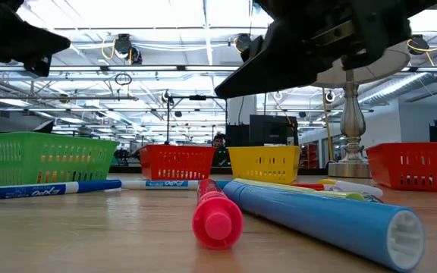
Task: Pick & Place Markers
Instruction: Put the light blue marker into the left red bin
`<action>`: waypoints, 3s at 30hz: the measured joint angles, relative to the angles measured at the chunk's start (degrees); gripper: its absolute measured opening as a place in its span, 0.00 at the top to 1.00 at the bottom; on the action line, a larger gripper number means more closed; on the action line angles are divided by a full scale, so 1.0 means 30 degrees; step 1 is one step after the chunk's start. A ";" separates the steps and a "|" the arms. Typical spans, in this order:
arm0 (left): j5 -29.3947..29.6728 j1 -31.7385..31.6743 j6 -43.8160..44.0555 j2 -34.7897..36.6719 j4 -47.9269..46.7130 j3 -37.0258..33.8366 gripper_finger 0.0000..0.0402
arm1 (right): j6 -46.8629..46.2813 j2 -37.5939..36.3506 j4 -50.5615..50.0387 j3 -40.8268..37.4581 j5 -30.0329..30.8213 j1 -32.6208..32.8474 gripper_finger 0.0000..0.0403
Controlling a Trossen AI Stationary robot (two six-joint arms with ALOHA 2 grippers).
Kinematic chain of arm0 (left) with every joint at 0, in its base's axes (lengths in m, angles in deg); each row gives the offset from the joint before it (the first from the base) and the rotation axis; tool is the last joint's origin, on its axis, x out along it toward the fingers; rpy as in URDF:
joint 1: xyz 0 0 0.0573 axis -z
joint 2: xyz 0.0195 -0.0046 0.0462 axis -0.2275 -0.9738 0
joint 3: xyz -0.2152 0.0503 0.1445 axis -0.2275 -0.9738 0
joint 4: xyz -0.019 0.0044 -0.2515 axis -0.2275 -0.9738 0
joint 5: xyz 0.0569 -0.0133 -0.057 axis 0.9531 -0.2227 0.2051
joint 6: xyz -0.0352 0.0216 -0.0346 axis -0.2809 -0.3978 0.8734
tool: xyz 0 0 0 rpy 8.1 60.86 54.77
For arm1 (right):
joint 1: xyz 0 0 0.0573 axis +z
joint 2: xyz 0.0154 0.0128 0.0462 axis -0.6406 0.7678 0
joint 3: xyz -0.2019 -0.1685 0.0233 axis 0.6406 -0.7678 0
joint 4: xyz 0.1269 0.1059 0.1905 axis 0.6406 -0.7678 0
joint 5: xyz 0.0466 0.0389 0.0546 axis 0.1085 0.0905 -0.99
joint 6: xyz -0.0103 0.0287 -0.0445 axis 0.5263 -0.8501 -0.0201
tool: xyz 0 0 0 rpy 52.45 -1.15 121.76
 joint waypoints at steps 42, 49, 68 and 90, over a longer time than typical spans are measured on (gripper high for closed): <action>-0.0606 -0.0109 0.0681 0.2097 -0.3029 -0.0211 0.89 | -0.0892 0.7457 -2.0614 1.5744 -0.3978 -0.3208 0.57; -0.0634 -0.0109 0.0839 0.1979 -0.3277 -0.0211 0.88 | -0.0874 0.7801 -2.0219 1.5749 -0.2703 -0.3315 0.44; -0.0780 -0.0109 0.1159 0.1899 -0.3321 -0.0211 0.88 | -0.0860 0.9886 -1.9841 1.5803 -0.2637 -0.3681 0.52; -0.0780 -0.0109 0.1269 0.1899 -0.3334 -0.0211 0.88 | 0.0000 0.9952 -1.9655 1.4032 -0.1239 -0.3802 0.96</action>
